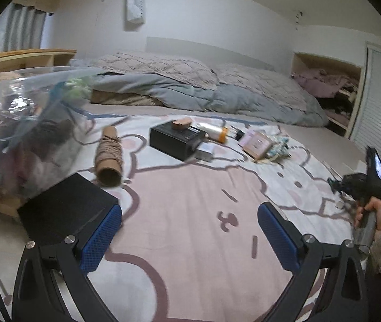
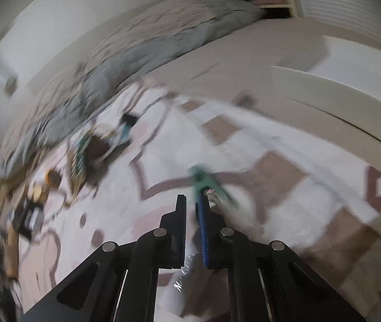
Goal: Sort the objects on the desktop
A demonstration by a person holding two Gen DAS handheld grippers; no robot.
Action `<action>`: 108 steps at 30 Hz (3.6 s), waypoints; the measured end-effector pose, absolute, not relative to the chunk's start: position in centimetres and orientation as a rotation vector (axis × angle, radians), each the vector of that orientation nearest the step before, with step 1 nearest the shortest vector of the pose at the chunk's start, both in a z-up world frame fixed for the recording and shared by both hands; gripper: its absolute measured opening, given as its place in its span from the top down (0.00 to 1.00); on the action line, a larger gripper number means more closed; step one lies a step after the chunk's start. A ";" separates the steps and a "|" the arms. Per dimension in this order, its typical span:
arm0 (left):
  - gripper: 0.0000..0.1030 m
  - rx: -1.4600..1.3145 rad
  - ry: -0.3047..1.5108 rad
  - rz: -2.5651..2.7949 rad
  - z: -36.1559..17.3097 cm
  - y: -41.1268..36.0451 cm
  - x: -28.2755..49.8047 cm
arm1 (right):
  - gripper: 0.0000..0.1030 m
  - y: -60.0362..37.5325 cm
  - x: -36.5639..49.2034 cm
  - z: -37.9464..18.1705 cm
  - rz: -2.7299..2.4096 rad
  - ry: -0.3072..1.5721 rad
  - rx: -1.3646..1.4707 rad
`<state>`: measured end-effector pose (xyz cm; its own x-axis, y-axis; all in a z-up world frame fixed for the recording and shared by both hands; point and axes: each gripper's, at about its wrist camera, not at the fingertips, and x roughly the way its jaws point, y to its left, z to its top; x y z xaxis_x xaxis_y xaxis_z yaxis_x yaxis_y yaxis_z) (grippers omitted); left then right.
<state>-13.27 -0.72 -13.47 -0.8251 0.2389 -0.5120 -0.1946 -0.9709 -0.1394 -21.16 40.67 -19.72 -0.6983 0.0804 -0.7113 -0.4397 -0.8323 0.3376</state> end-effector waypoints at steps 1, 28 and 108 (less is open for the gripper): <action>0.02 -0.803 -0.107 2.786 -13.6 -0.3 -13.3 | 0.91 39.7 -21.8 -19.9 2.591 0.707 -1.092; 0.11 -0.871 -0.201 2.705 -14.5 -0.5 -14.1 | 0.91 40.3 -23.1 -16.7 2.564 0.714 -0.959; 0.23 -0.904 -0.169 2.625 -15.0 0.4 -13.5 | 0.91 29.0 -22.5 -19.5 2.660 0.920 -1.513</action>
<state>-13.50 0.41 -15.03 -0.7314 0.3706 -0.5724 -0.2942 -0.9288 -0.2255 -22.46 28.96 -19.54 -0.5503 -0.3176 -0.7722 -0.2276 -0.8327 0.5047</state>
